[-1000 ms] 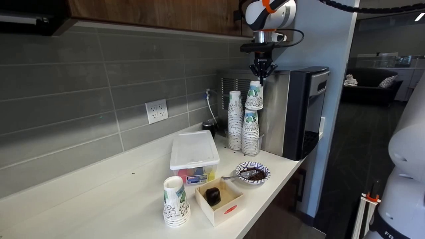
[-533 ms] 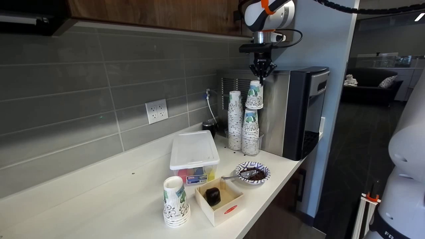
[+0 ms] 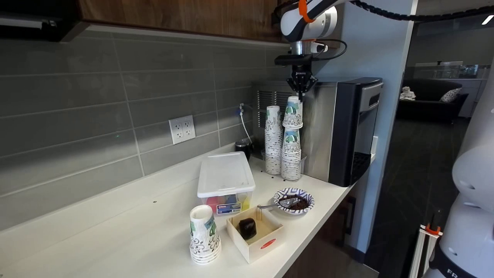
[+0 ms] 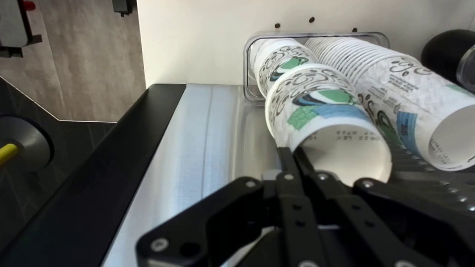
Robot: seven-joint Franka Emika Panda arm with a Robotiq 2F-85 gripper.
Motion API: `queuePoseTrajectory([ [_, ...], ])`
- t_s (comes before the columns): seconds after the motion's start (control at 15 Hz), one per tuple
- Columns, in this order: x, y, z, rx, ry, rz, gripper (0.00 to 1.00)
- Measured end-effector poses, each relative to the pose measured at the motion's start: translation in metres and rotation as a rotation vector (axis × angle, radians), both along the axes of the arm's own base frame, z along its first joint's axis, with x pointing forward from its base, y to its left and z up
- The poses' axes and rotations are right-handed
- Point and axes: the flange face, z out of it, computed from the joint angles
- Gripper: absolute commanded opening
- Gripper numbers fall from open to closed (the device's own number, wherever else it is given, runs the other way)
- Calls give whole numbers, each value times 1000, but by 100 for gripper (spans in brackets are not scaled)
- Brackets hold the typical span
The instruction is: Move the white cup to the right
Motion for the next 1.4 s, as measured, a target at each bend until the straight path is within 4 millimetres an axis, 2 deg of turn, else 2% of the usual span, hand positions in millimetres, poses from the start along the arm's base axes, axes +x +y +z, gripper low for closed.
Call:
queuePoseTrajectory([
  [1.4, 2, 3, -4, 43, -3, -26, 1],
])
